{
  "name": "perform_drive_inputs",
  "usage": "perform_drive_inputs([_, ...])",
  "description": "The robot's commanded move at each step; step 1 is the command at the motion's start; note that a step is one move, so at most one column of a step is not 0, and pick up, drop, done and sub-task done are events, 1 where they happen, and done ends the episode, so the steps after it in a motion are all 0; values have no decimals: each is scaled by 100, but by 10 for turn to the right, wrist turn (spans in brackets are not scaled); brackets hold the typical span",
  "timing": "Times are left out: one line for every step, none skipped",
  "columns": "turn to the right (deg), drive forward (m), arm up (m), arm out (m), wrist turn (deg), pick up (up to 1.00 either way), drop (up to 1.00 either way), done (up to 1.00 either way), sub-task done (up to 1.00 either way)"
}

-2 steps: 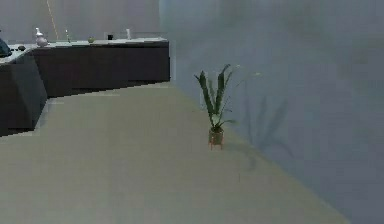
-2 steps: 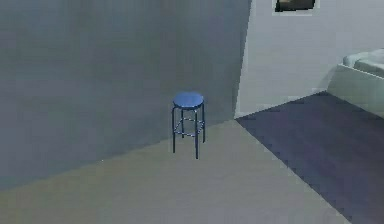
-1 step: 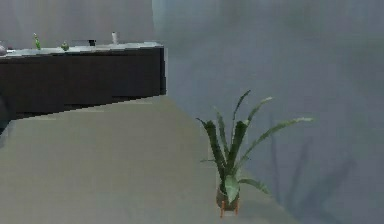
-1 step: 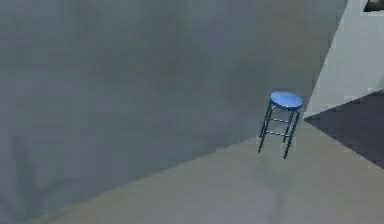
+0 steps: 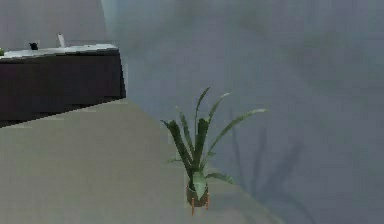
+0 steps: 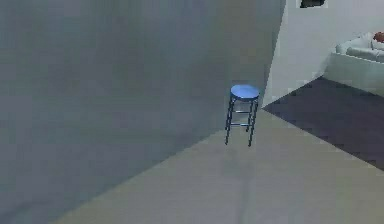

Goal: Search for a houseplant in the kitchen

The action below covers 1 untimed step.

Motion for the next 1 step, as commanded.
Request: perform_drive_inputs([0,0,0,0,0,0,0,100,0])
